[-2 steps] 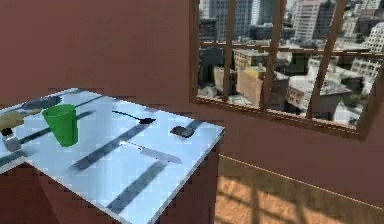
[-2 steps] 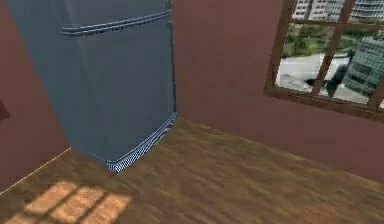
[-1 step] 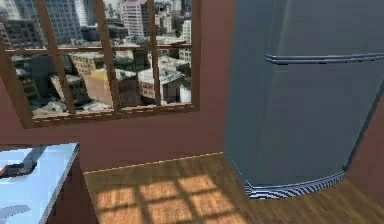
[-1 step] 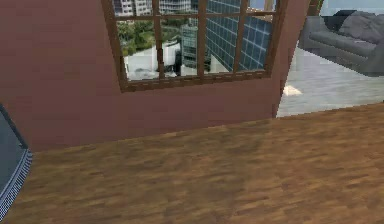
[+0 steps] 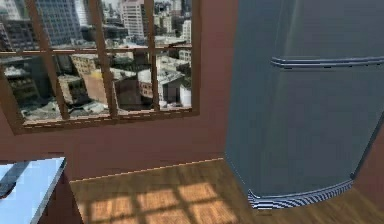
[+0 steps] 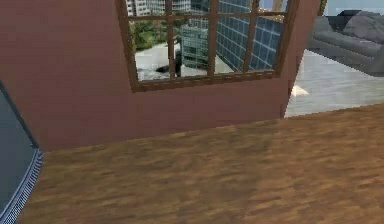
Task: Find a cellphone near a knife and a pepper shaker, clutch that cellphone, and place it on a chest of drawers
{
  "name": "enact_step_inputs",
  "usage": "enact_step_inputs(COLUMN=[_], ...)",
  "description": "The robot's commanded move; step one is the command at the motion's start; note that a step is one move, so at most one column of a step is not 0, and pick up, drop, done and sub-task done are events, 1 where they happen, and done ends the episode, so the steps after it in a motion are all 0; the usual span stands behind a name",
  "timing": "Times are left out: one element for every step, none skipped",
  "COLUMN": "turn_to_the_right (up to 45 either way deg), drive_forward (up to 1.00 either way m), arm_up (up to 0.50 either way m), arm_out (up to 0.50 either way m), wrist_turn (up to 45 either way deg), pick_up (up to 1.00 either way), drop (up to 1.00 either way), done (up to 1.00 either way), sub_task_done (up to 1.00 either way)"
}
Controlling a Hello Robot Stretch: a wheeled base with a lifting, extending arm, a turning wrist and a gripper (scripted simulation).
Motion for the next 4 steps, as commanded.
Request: enact_step_inputs(turn_to_the_right=[-45.0, -45.0, -45.0, 0.0], drive_forward=[0.0, 0.0, 0.0, 0.0], arm_up=[0.0, 0.0, 0.0, 0.5], arm_out=[0.0, 0.0, 0.0, 0.0], wrist_turn=[0.0, 0.0, 0.0, 0.0], pick_up=[0.0, 0.0, 0.0, 0.0], drop=[0.0, 0.0, 0.0, 0.0], done=[0.0, 0.0, 0.0, 0.0], sub_task_done=[0.0, 0.0, 0.0, 0.0])
